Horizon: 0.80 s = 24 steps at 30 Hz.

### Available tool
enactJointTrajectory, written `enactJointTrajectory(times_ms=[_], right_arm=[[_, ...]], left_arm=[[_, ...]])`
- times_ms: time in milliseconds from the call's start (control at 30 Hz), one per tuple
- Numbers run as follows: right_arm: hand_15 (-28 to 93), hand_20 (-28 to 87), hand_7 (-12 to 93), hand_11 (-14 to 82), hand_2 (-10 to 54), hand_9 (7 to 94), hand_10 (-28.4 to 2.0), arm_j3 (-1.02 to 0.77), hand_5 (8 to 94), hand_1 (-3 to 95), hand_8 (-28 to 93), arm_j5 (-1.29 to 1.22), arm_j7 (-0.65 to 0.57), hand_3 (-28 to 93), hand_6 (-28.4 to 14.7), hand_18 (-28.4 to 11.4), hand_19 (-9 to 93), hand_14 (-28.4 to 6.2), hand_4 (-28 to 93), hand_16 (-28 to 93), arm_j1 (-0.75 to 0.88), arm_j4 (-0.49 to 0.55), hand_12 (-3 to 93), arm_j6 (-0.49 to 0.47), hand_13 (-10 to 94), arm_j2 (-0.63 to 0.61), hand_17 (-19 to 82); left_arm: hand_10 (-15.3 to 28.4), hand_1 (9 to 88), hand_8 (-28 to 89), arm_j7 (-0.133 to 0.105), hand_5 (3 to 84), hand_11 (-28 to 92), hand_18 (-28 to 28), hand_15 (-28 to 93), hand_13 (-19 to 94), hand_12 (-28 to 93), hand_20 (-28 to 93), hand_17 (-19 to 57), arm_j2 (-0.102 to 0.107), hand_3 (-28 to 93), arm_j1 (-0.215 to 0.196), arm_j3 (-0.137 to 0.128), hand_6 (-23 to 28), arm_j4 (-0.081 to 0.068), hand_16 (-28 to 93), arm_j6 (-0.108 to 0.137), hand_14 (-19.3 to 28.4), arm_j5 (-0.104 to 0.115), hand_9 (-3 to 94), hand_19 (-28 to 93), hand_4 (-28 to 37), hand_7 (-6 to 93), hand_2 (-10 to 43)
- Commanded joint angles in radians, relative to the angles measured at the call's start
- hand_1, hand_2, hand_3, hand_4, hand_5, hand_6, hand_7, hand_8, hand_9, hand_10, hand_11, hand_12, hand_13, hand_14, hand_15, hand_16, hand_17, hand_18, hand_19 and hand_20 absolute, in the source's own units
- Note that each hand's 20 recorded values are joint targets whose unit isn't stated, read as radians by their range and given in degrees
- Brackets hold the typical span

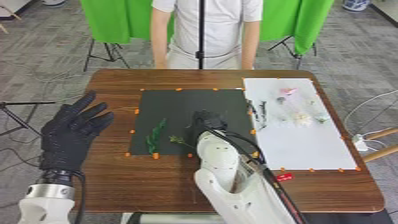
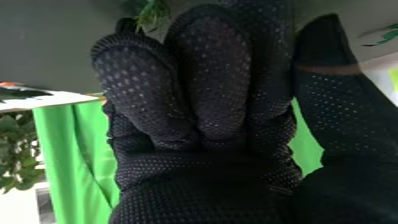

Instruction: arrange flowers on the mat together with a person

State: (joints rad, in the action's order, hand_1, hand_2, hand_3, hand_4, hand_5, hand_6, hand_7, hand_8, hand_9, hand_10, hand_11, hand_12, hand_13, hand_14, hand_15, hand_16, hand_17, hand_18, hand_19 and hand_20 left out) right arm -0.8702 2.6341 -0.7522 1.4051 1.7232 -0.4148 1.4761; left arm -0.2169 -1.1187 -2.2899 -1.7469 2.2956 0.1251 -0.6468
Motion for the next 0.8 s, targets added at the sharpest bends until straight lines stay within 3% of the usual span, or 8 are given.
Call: enactJointTrajectory(times_ms=[33,200,500,800], right_arm=[[63,-12,28,45.4,-1.3,93.7,-12.7,-0.001,93.7,36.1,-17,-0.020,-0.010,69,1.1,-22.3,93,-12.3,-28,14,-0.001,0.000,14.0,0.042,87,0.026,32],[61,-14,16,41.3,-0.2,93.7,-12.3,-0.004,93.1,36.4,-14,-0.053,-0.018,65,0.3,-21.8,93,-12.0,-28,13,-0.002,0.003,15.0,0.078,87,0.026,32],[52,-19,13,33.8,0.1,93.7,-11.1,-0.022,89.0,37.5,-14,-0.094,-0.024,60,-0.6,-20.5,92,-12.0,-28,13,0.001,-0.003,14.4,0.103,88,0.049,32],[44,-20,12,26.9,0.1,93.7,-11.0,-0.013,85.5,38.5,-13,-0.122,-0.020,54,-1.6,-19.3,89,-12.3,-28,14,-0.008,0.007,14.7,0.170,88,0.041,33]], left_arm=[[23.3,22.1,-8,0.016,38.9,25,28.4,54,34,10,-28,0.6,0.000,75,0.002,0.006,11.9,-0.009,-13,-0.010,28.4,0.000,37.4,85,-28.1,10.0,9.9],[23.3,22.2,-8,0.017,38.9,25,28.4,54,34,10,-28,0.6,0.001,75,0.002,0.007,11.9,-0.010,-13,-0.010,28.4,0.001,37.4,85,-28.1,10.1,9.9],[23.3,22.2,-8,-0.003,38.9,25,28.4,54,34,10,-28,0.5,0.014,75,0.010,0.022,11.9,-0.014,-13,-0.001,28.4,0.007,37.4,84,-28.1,10.1,9.9],[23.3,22.2,-8,-0.008,39.0,25,28.4,54,34,10,-28,0.4,0.016,75,0.010,0.026,11.9,-0.015,-13,0.006,28.4,0.009,37.4,84,-28.1,10.1,10.0]])
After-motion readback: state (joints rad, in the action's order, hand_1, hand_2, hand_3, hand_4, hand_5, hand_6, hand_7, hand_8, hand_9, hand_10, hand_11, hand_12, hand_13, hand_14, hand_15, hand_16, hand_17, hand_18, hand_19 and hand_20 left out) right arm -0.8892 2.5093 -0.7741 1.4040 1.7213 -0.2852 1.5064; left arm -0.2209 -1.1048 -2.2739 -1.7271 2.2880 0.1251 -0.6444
